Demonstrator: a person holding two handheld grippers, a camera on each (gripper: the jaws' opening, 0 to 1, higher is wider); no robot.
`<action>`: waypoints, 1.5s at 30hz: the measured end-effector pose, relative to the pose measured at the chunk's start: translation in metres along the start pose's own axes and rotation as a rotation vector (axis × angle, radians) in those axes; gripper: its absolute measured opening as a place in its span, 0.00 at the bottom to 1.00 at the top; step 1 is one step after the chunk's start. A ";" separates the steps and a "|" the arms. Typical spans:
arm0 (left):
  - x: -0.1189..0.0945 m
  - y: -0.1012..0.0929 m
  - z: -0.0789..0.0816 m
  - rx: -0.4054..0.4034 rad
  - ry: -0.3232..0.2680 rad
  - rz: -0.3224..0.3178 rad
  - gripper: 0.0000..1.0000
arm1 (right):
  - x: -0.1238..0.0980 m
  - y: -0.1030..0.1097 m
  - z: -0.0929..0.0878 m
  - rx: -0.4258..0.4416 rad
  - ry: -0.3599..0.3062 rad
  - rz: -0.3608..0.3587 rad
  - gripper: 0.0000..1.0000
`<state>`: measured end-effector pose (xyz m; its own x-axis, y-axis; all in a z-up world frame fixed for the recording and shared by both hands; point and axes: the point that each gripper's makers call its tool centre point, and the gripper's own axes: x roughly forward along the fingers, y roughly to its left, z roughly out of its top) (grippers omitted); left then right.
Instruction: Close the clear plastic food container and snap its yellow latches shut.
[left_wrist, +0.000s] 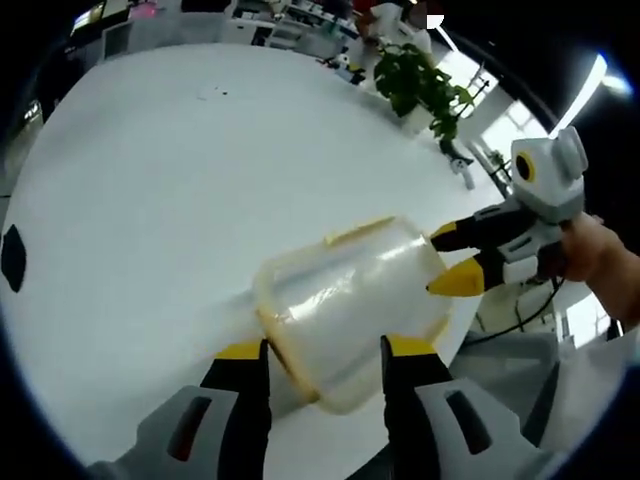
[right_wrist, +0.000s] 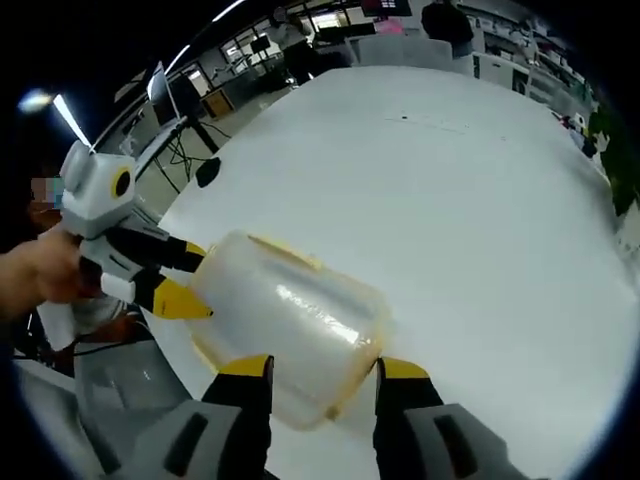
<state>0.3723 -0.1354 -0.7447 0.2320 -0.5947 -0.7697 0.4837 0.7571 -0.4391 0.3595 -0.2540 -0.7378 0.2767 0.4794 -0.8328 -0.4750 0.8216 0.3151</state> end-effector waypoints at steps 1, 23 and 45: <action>-0.002 0.000 -0.001 0.005 -0.004 -0.004 0.42 | -0.002 -0.001 -0.001 -0.005 0.002 0.001 0.37; -0.035 -0.005 0.022 0.356 -0.064 0.006 0.42 | -0.025 0.015 0.025 -0.530 -0.049 0.025 0.19; -0.027 -0.063 0.036 0.838 -0.072 -0.190 0.34 | -0.016 0.053 0.040 -0.809 -0.083 0.211 0.16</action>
<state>0.3660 -0.1763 -0.6793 0.1227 -0.7282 -0.6743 0.9765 0.2100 -0.0492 0.3636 -0.2057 -0.6899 0.1604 0.6450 -0.7471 -0.9675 0.2526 0.0103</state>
